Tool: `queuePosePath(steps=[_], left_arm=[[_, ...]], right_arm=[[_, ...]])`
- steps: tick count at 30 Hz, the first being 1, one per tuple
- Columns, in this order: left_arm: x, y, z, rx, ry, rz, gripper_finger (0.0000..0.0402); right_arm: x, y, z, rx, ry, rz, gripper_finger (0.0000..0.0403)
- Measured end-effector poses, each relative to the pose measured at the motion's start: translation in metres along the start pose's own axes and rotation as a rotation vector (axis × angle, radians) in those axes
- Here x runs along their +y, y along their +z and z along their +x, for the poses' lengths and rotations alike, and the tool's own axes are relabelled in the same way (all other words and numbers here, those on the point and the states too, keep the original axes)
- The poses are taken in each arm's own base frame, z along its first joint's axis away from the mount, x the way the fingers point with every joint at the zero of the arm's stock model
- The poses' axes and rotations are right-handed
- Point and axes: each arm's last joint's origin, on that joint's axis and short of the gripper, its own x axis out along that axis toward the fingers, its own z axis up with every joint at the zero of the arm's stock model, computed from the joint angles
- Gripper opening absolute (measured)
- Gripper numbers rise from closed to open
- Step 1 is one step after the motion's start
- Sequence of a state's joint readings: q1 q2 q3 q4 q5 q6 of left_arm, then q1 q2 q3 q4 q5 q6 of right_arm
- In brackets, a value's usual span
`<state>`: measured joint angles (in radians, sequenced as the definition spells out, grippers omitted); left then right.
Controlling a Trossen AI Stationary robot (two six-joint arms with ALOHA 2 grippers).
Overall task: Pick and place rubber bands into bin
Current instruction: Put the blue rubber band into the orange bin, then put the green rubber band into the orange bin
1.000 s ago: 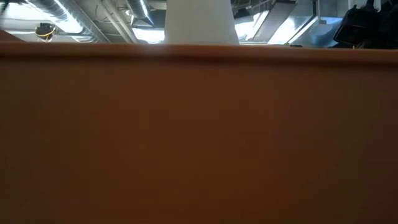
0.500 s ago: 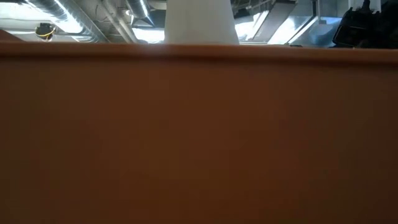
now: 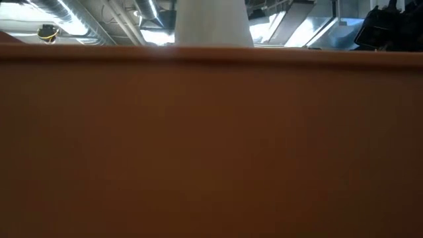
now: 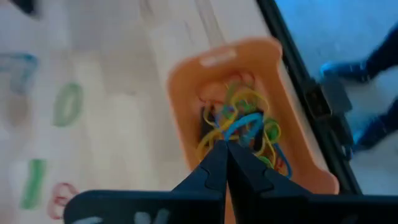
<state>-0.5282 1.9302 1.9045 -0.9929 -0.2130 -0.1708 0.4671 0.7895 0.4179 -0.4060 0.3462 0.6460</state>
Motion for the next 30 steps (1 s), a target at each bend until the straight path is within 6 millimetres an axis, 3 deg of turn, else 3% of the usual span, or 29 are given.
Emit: queuePosePath(steps=[7, 10, 18, 25, 30], left_arm=[[-0.012, -0.011, 0.066, 0.183, -0.086, -0.034, 0.0002], [-0.016, -0.015, 0.082, 0.224, -0.127, -0.036, 0.0002], [-0.012, -0.016, 0.089, 0.244, -0.117, -0.129, 0.0009], [-0.005, -0.016, 0.090, 0.273, -0.137, -0.213, 0.0072], [0.004, -0.017, 0.078, 0.300, -0.158, -0.231, 0.0109]], right_arm=[[-0.001, -0.001, 0.000, 0.007, -0.005, -0.004, 0.0003], [-0.001, -0.001, 0.000, 0.009, -0.006, -0.004, 0.0003], [-0.002, -0.002, 0.000, 0.023, -0.016, -0.008, 0.0003], [-0.001, -0.003, 0.000, 0.040, 0.003, -0.007, 0.0003], [-0.001, -0.003, 0.000, 0.042, 0.002, -0.008, 0.0003]])
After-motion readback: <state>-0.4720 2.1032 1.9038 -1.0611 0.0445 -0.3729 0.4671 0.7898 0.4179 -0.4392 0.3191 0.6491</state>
